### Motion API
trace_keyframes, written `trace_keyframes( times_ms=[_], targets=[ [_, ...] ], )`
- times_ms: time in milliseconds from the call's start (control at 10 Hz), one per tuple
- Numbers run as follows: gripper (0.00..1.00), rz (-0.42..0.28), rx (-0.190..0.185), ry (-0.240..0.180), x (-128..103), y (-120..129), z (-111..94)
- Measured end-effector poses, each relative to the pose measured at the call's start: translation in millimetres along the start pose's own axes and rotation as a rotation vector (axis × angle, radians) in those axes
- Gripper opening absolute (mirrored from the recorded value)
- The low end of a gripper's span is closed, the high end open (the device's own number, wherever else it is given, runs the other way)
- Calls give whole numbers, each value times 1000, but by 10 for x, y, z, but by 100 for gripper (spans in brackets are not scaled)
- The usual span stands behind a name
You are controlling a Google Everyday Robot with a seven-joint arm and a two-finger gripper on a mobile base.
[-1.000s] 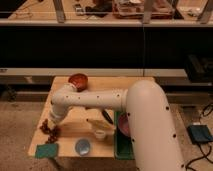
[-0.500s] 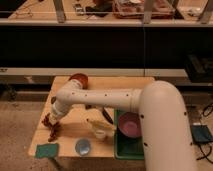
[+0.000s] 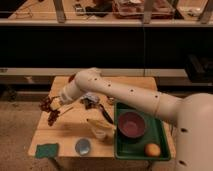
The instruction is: Place grapes in metal cup
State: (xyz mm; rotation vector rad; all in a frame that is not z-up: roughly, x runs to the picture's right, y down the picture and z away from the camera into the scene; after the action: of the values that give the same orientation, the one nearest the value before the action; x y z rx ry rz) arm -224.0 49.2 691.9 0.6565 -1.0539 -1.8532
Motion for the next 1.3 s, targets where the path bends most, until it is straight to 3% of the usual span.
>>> trace_keyframes(
  times_ms=[300,900,1100,1300],
  targets=[
    [0,13,30,84,53,56,-566],
    [0,17,24,87,58,57,-599],
    [0,66,-40,114,80,215,-726],
    [0,125,-108,156,17,485,-1006]
  ],
)
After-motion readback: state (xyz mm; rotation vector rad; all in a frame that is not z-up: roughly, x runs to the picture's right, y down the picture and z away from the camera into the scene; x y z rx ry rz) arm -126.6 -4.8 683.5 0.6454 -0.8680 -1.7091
